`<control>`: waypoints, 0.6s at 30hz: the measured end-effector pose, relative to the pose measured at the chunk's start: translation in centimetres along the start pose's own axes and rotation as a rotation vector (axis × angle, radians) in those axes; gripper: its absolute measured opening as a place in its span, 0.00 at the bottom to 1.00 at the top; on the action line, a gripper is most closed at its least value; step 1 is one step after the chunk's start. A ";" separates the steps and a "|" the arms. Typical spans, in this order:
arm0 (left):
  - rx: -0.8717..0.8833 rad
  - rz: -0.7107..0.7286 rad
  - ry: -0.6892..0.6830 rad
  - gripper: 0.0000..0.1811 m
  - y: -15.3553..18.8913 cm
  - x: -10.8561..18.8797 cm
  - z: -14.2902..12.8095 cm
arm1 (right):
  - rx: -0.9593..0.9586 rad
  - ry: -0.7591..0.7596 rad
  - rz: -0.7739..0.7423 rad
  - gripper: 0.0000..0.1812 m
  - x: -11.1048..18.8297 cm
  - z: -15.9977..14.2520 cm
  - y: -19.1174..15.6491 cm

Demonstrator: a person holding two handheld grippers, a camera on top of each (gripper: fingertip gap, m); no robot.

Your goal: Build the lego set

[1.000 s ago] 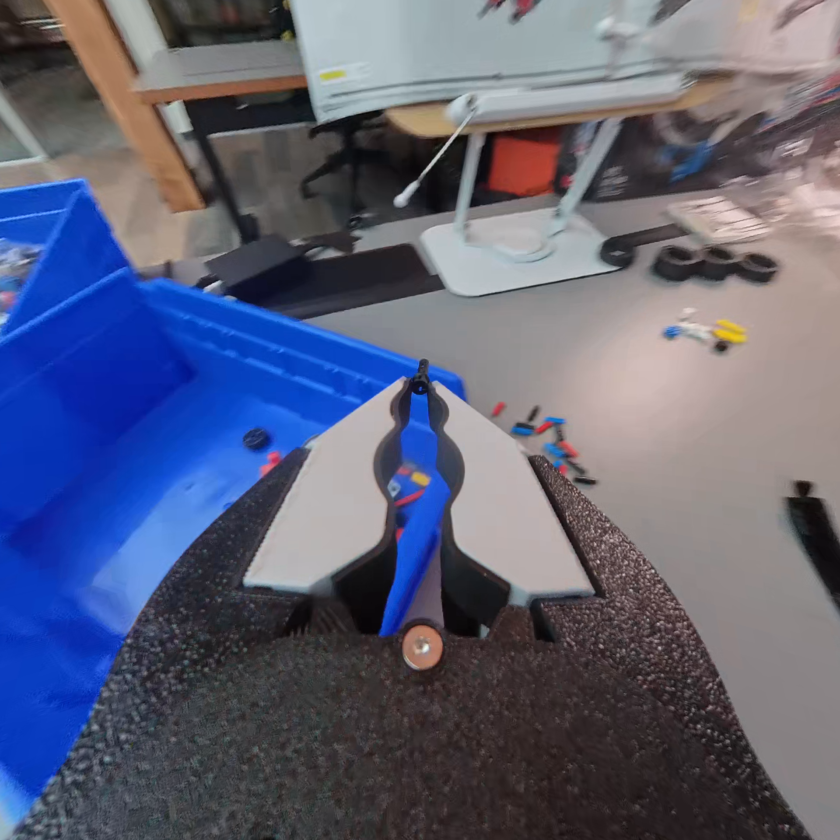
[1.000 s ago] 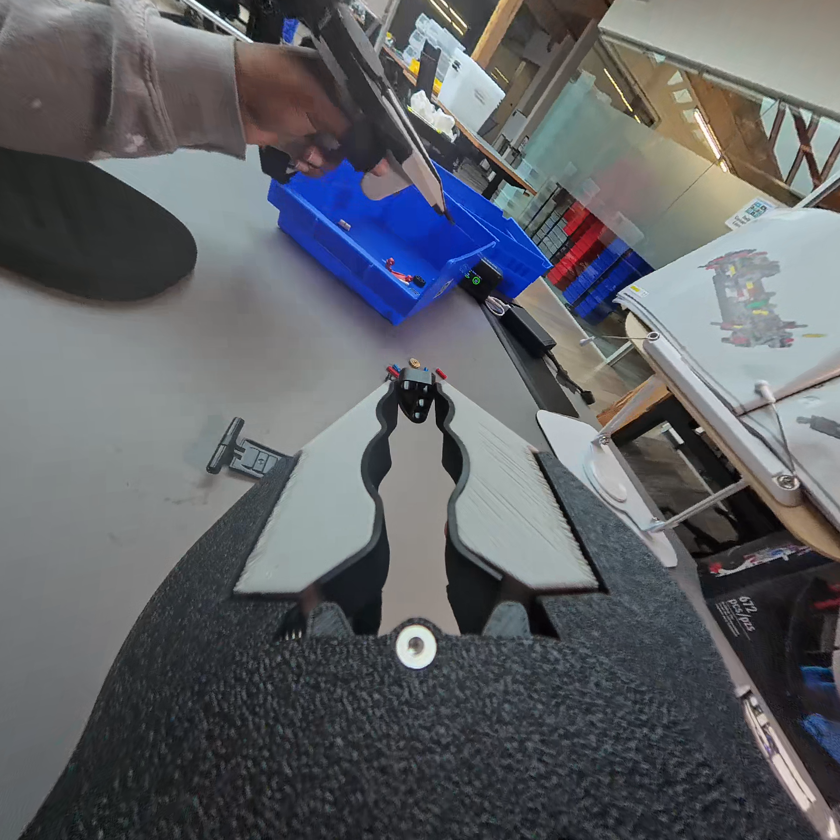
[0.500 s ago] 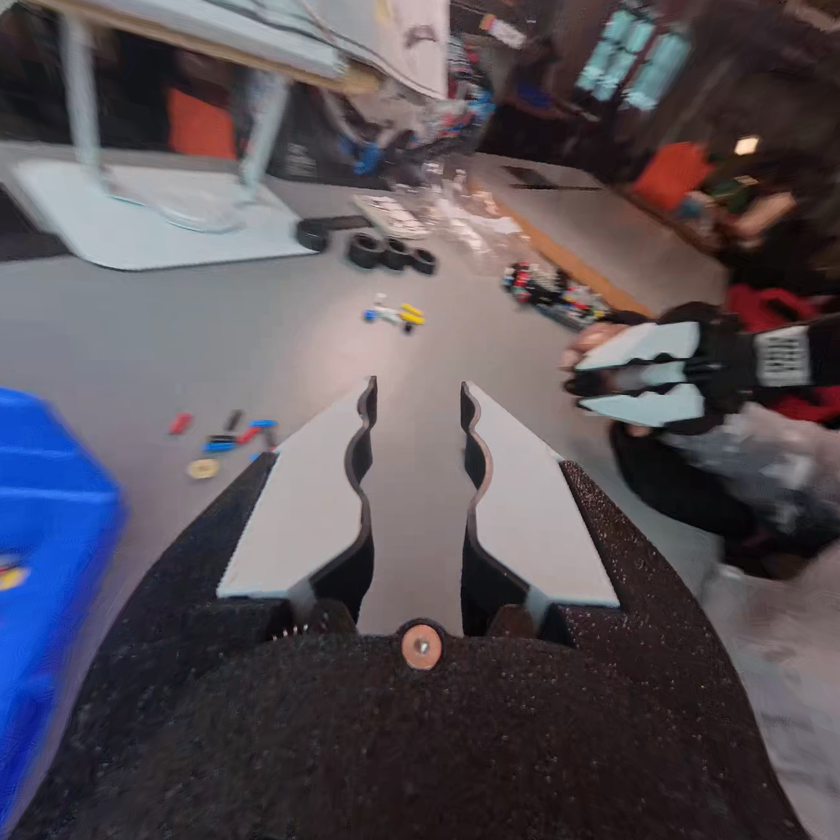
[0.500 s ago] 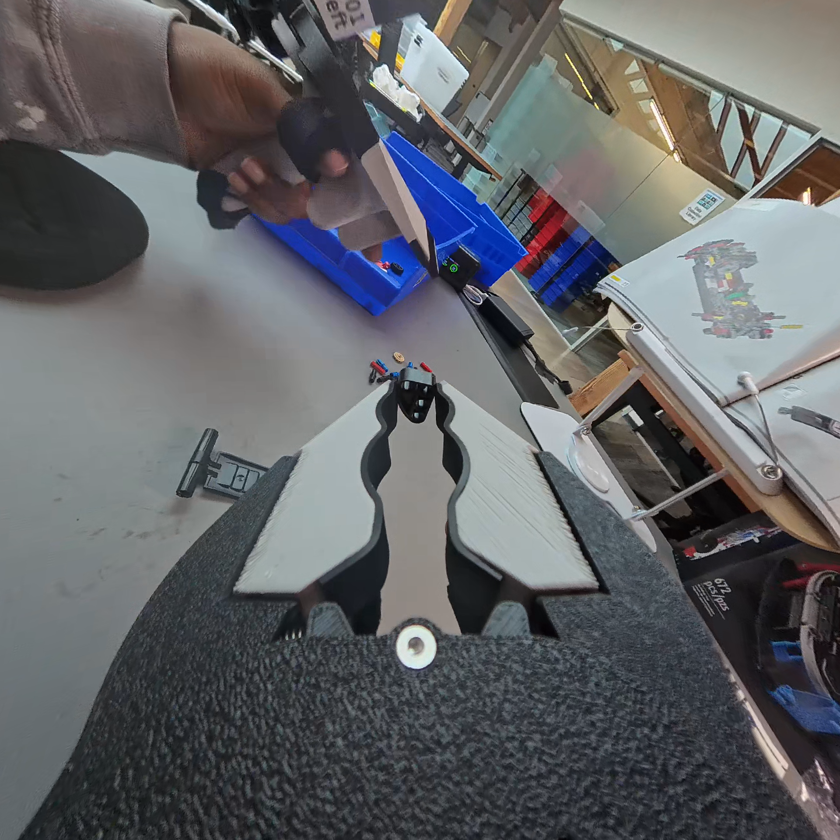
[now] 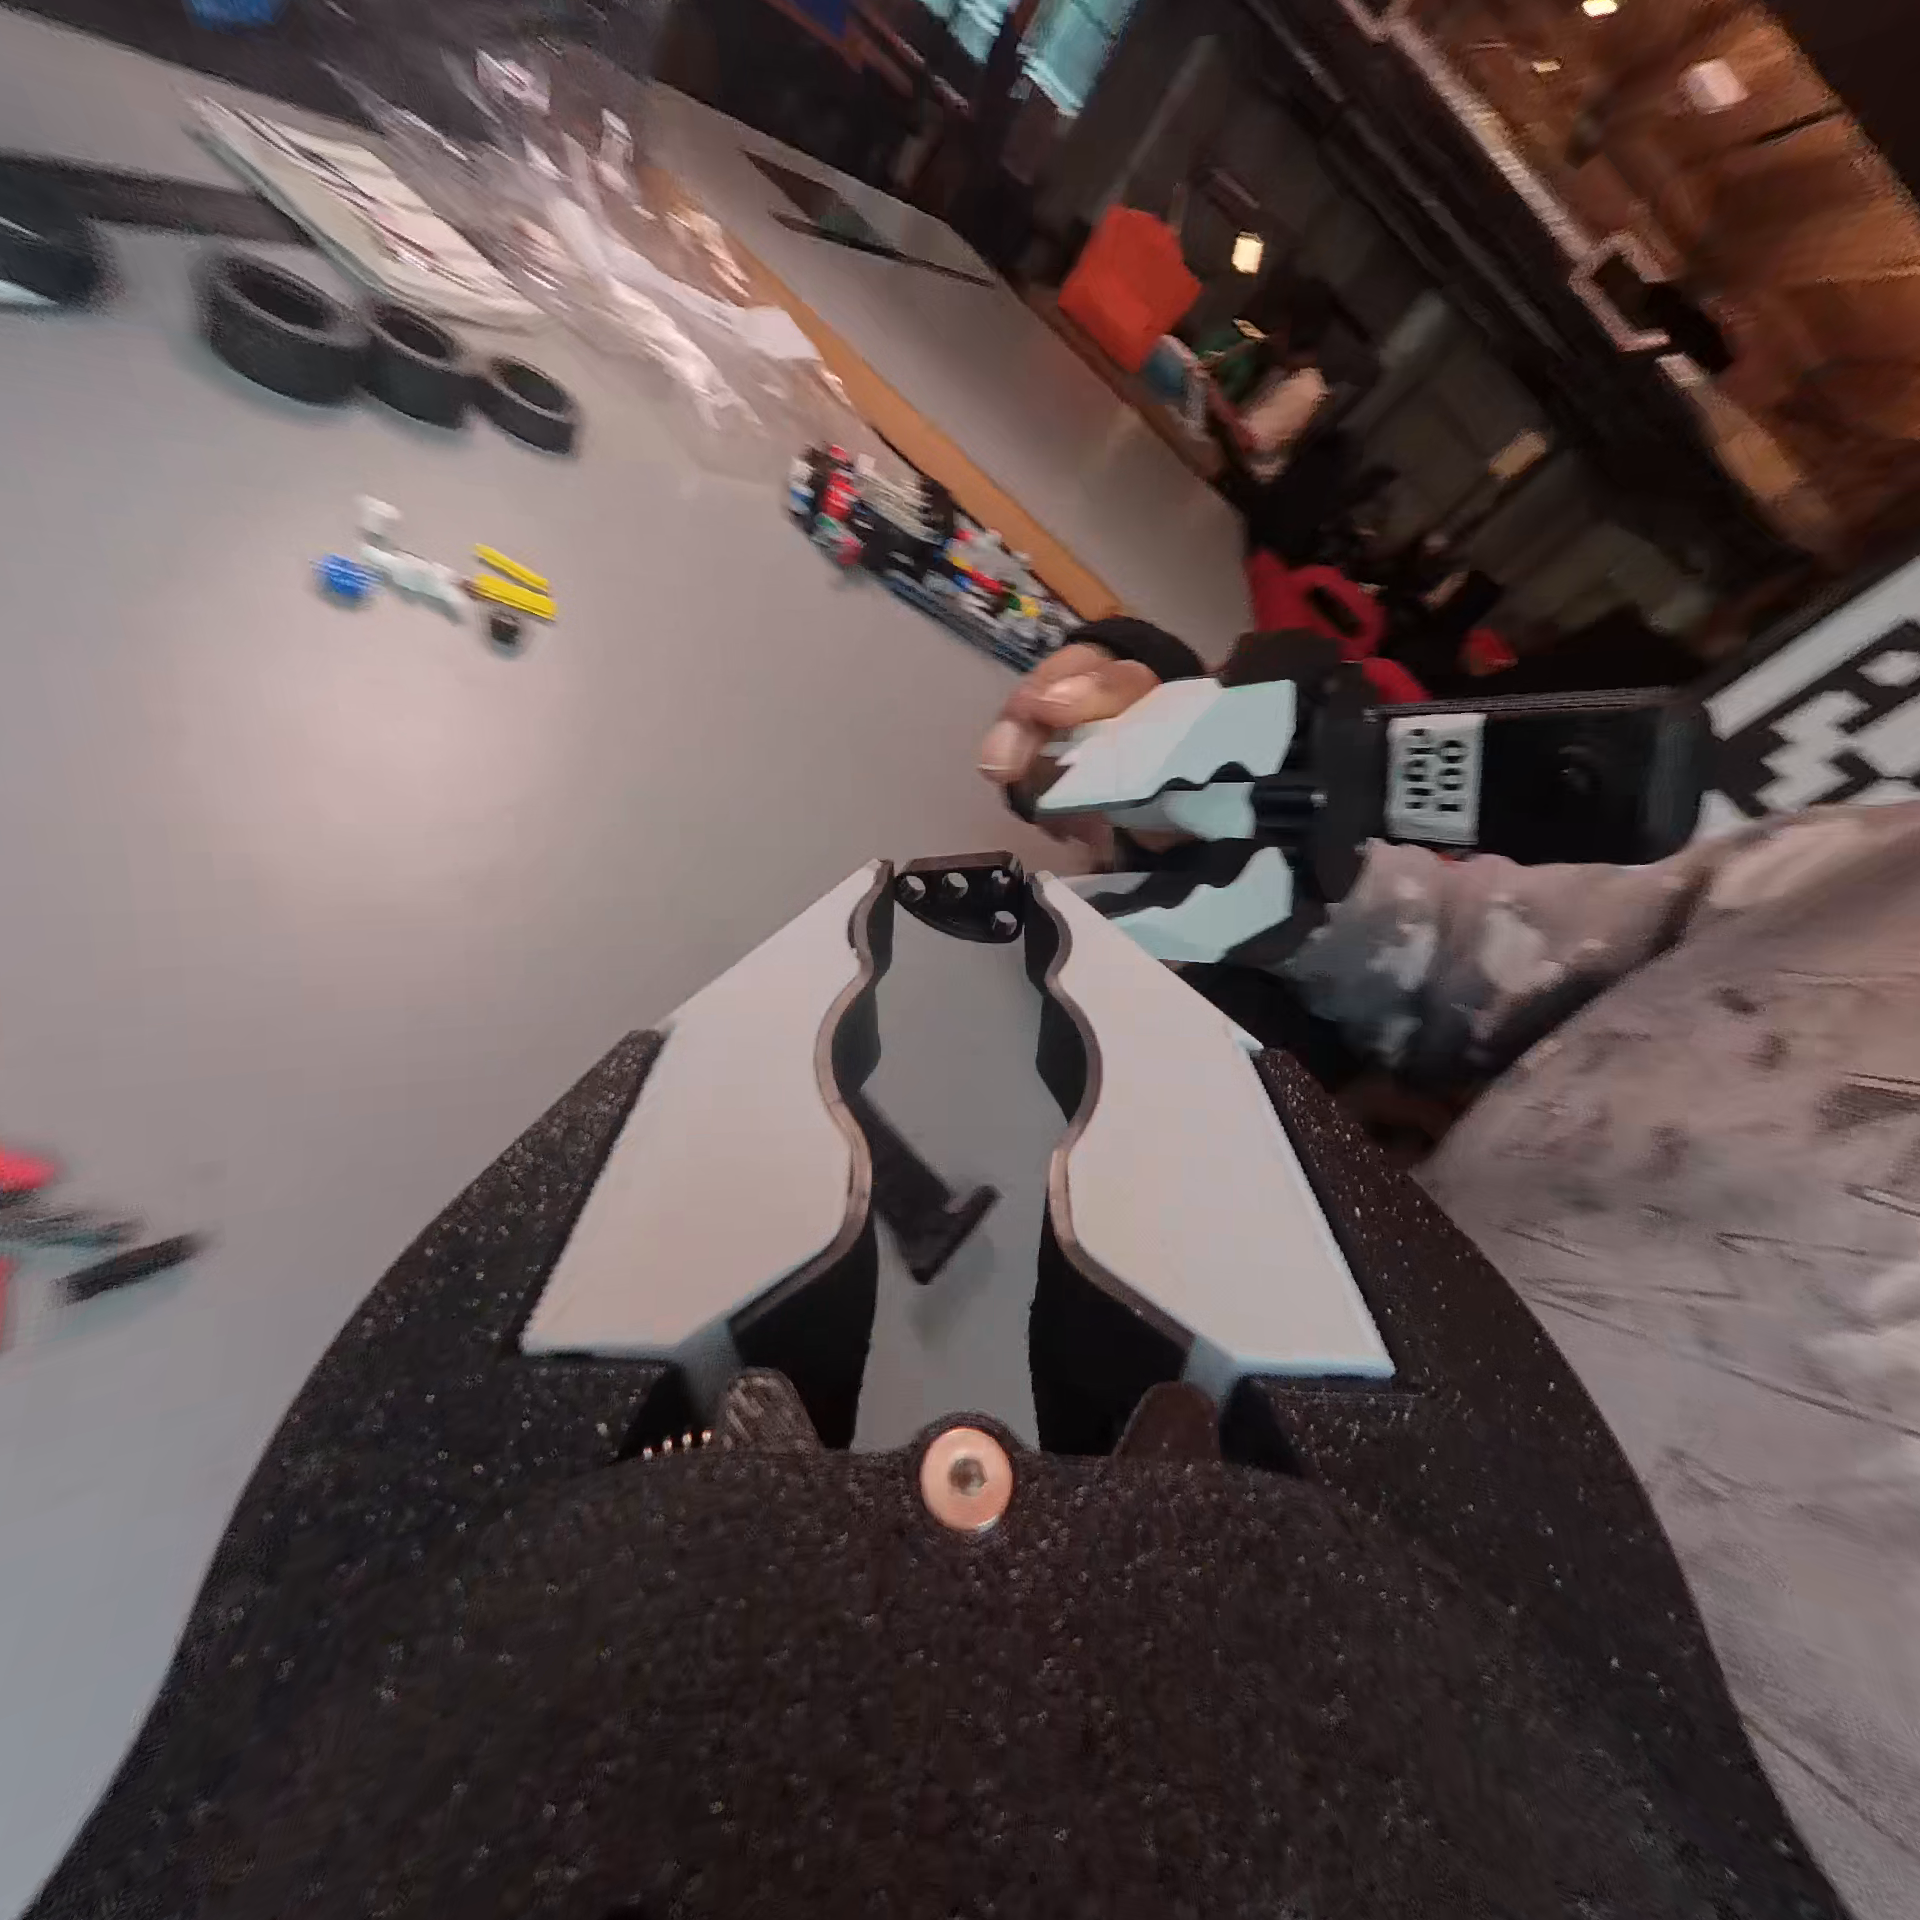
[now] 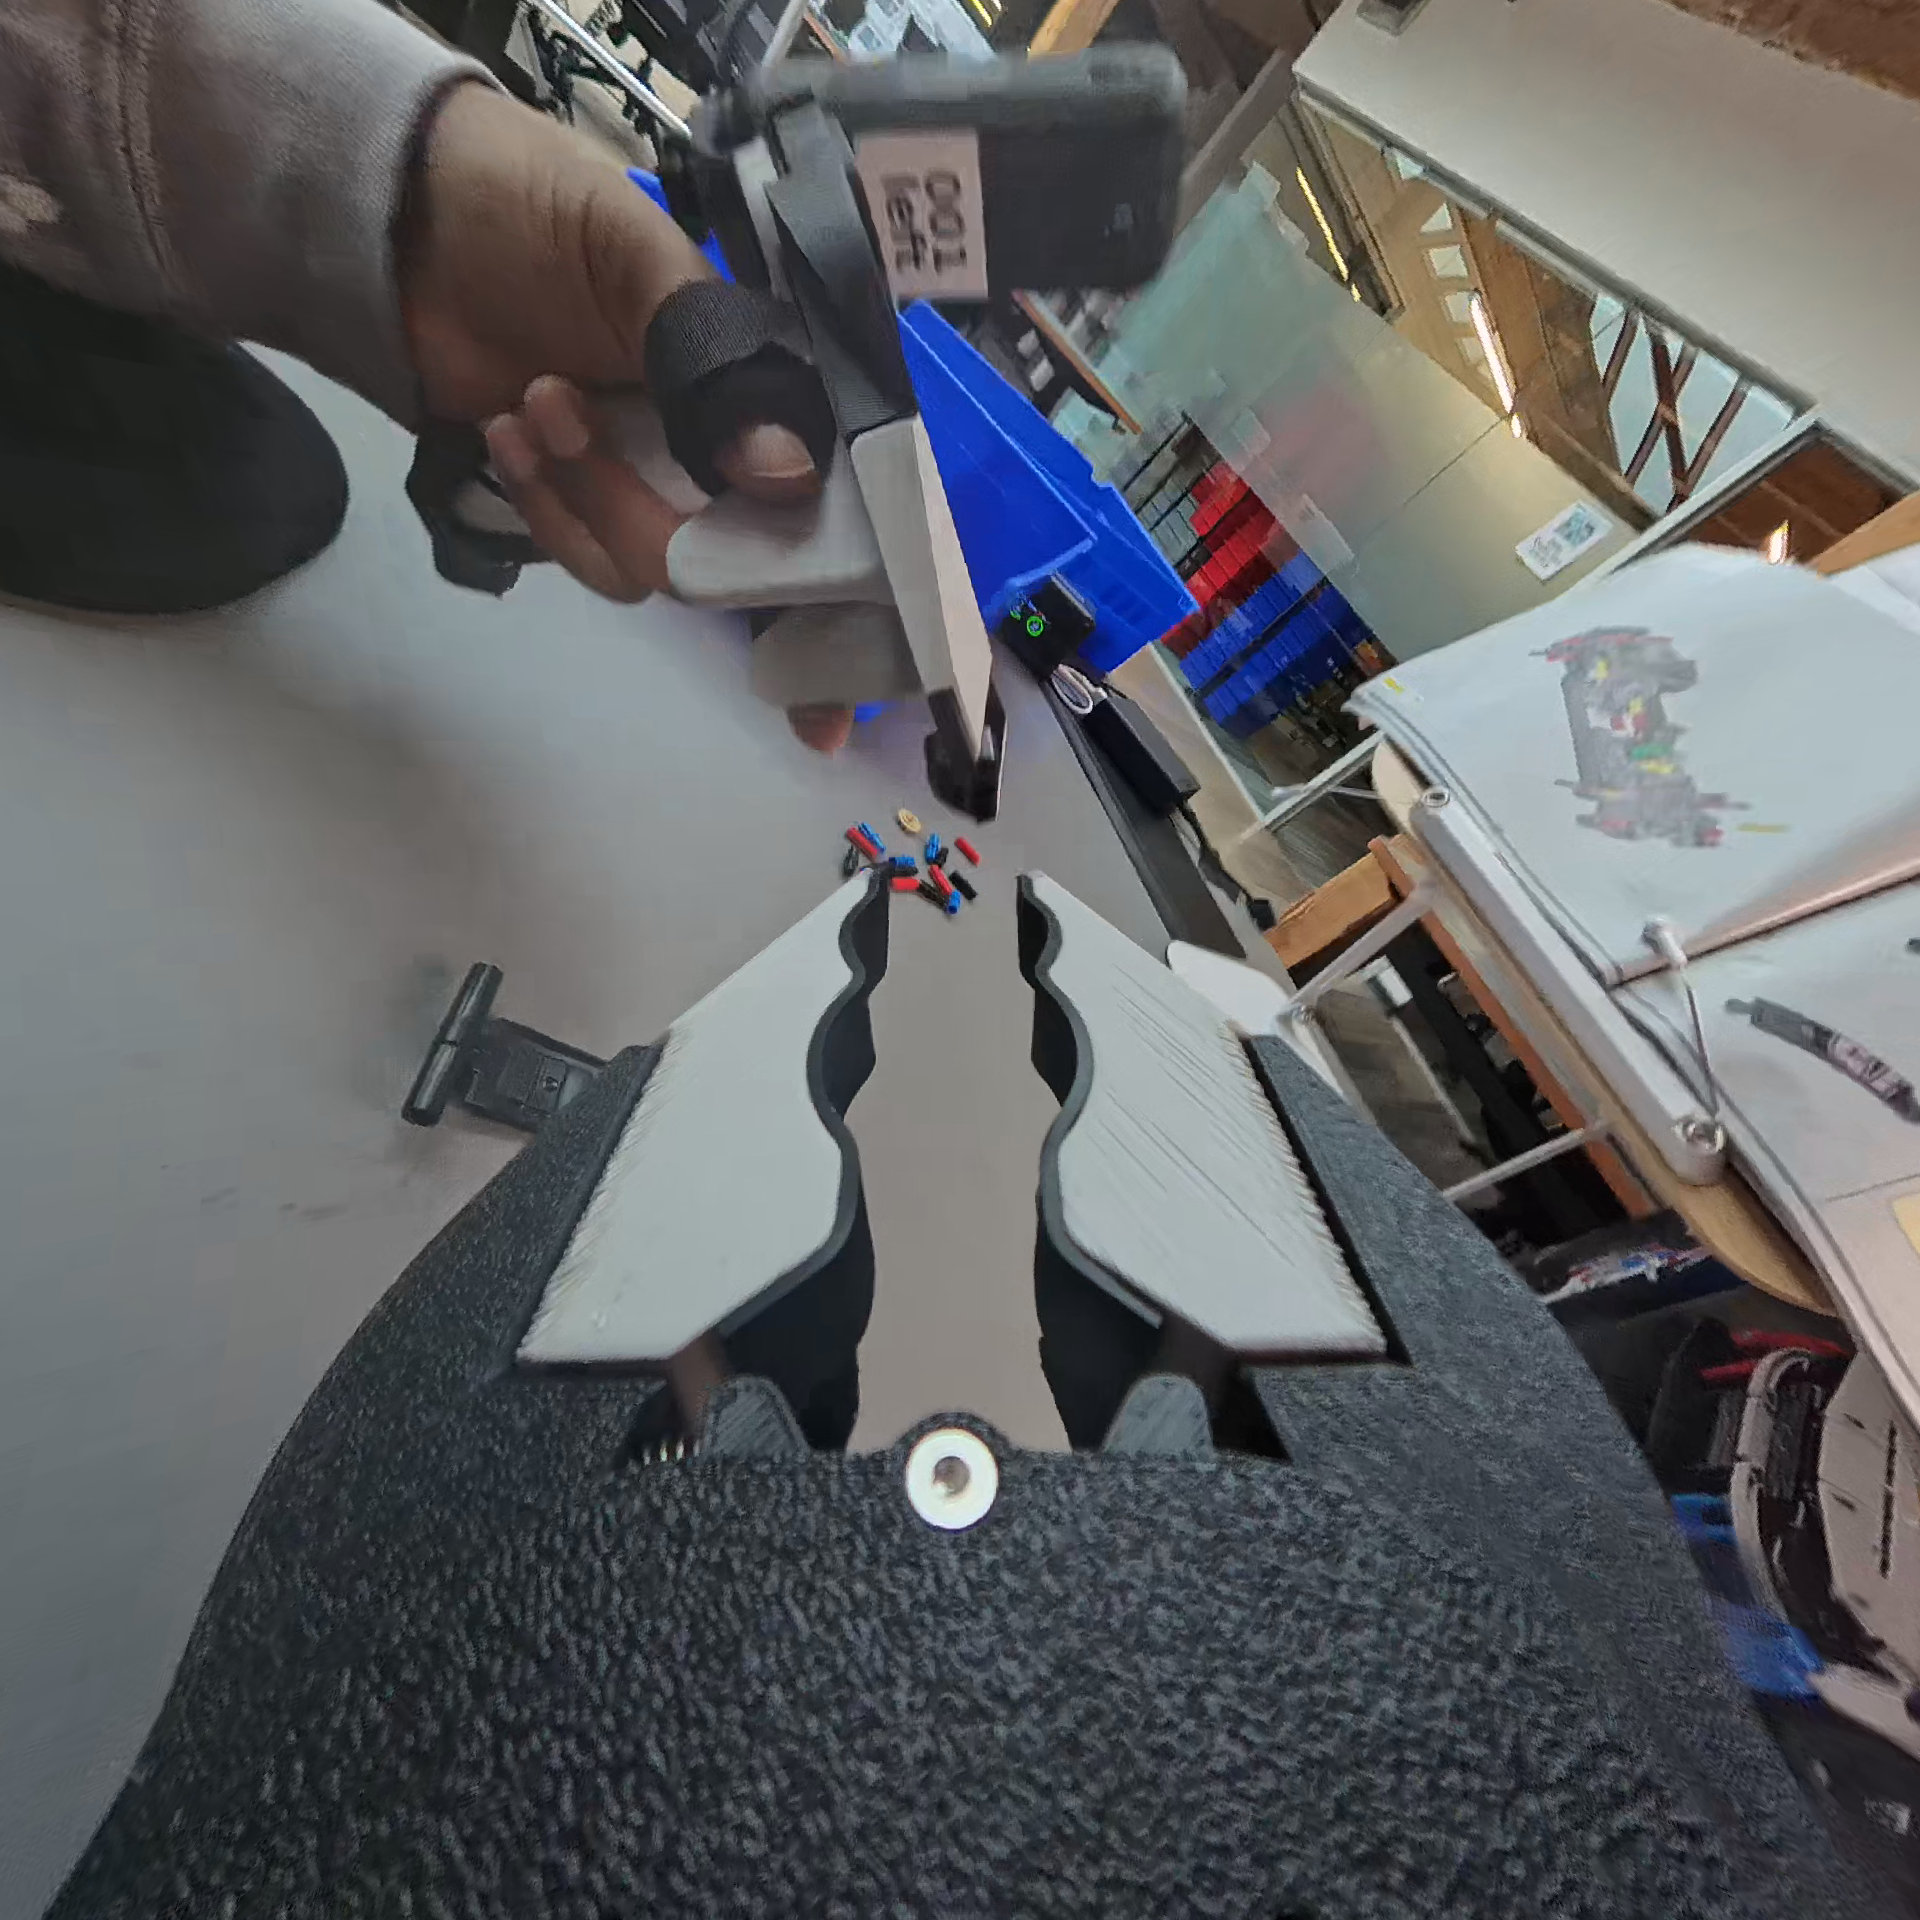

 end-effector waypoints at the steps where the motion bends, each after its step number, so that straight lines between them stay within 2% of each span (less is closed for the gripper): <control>1: -0.075 0.169 0.050 0.12 -1.2 1.6 1.1 | -0.056 -0.031 0.012 0.14 0.2 -0.6 0.6; 4: -0.273 0.750 0.140 0.13 -5.0 8.0 3.9 | -0.219 -0.170 0.108 0.13 0.7 -3.5 1.3; 6: -0.277 0.991 0.130 0.13 -6.9 11.4 4.4 | -0.345 -0.285 0.186 0.13 0.6 -5.8 1.0; 8: -0.245 1.141 0.082 0.13 -8.7 13.5 4.0 | -0.507 -0.389 0.231 0.12 0.2 -7.7 0.5; 10: -0.224 1.233 0.045 0.13 -10.1 14.6 3.4 | -0.633 -0.419 0.272 0.13 -0.3 -8.3 0.2; 12: -0.212 1.267 0.029 0.14 -10.8 15.0 3.0 | -0.685 -0.417 0.295 0.14 -0.9 -8.1 0.2; 15: -0.228 1.254 0.061 0.21 -10.5 14.7 3.3 | -0.728 -0.429 0.357 0.16 -1.9 -7.7 -0.1; 18: -0.303 1.181 0.127 0.24 -9.0 13.7 4.0 | -0.738 -0.486 0.413 0.18 -3.0 -8.0 -0.7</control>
Point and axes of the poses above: each gripper's, where its closed fingertips meet, x back along the fingers, z out of its top, y = z × x across the jaws, the point moved 7 cm from there along x, back along the fingers, and after that the axes turned 7 degrees about x, right-handed, at the moved point
